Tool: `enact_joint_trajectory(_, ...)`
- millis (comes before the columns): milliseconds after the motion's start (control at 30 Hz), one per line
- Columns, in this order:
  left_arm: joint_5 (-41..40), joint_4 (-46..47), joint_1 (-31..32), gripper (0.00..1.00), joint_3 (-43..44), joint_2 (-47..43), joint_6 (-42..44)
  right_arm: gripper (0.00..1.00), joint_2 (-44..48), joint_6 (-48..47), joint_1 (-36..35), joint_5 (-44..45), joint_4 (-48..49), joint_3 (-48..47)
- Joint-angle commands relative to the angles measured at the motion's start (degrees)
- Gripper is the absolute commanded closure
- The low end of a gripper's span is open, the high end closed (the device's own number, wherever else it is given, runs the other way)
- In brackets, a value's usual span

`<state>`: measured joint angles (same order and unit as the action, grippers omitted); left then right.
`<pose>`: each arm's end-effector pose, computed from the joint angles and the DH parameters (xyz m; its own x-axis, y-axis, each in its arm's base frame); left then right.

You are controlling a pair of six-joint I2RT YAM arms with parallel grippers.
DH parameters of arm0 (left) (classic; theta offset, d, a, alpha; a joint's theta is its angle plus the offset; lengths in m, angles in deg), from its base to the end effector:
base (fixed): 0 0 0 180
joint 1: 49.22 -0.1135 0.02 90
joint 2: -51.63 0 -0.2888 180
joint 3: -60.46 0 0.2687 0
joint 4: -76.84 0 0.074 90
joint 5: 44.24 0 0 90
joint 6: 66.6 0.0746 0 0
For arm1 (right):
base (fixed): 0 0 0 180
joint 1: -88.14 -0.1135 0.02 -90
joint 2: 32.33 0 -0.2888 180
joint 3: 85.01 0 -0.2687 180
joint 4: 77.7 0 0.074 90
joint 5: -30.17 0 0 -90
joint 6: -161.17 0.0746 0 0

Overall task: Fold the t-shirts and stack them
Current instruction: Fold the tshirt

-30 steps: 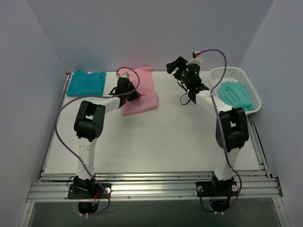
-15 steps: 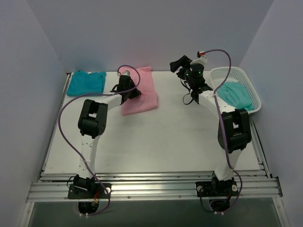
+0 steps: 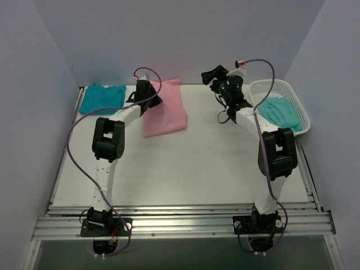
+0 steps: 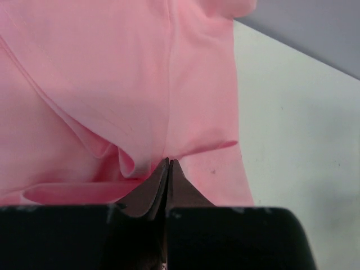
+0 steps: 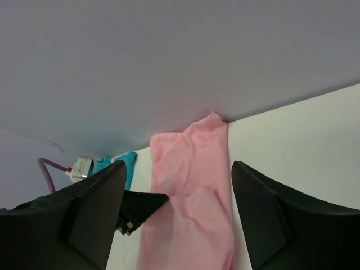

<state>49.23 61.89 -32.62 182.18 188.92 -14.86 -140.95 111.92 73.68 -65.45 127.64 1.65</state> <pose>0.5919 -0.1812 0.1619 -0.5897 -0.4692 -0.6574 -0.0382 0.8292 -0.5576 0.4992 0.1363 0.3423 -0.0950 0.6464 -0.7571 -0.3694 0.6833 0.6298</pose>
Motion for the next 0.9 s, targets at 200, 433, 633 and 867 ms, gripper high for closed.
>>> enact_joint_trajectory(200, 2.33, -4.02, -3.41, 0.98, 10.18, 6.93, 0.73, 0.29, -3.44, 2.4, 2.42, -2.81, 5.79, -2.52)
enact_joint_trajectory(433, 2.95, -5.51, -4.21, 0.98, 15.46, 9.13, 1.87, 0.29, -4.85, 3.28, 3.03, -3.78, 6.94, -2.26)
enact_joint_trajectory(633, 3.3, -3.41, -6.22, 0.86, 19.58, 10.01, 3.63, 0.29, -4.15, 3.98, 3.03, -4.3, 8.34, -0.59)
enact_joint_trajectory(867, 5.68, -4.01, -7.81, 0.06, 26.1, 8.53, 5.47, 0.16, -2.74, 2.85, 2.16, -5.45, 6.17, -1.11)
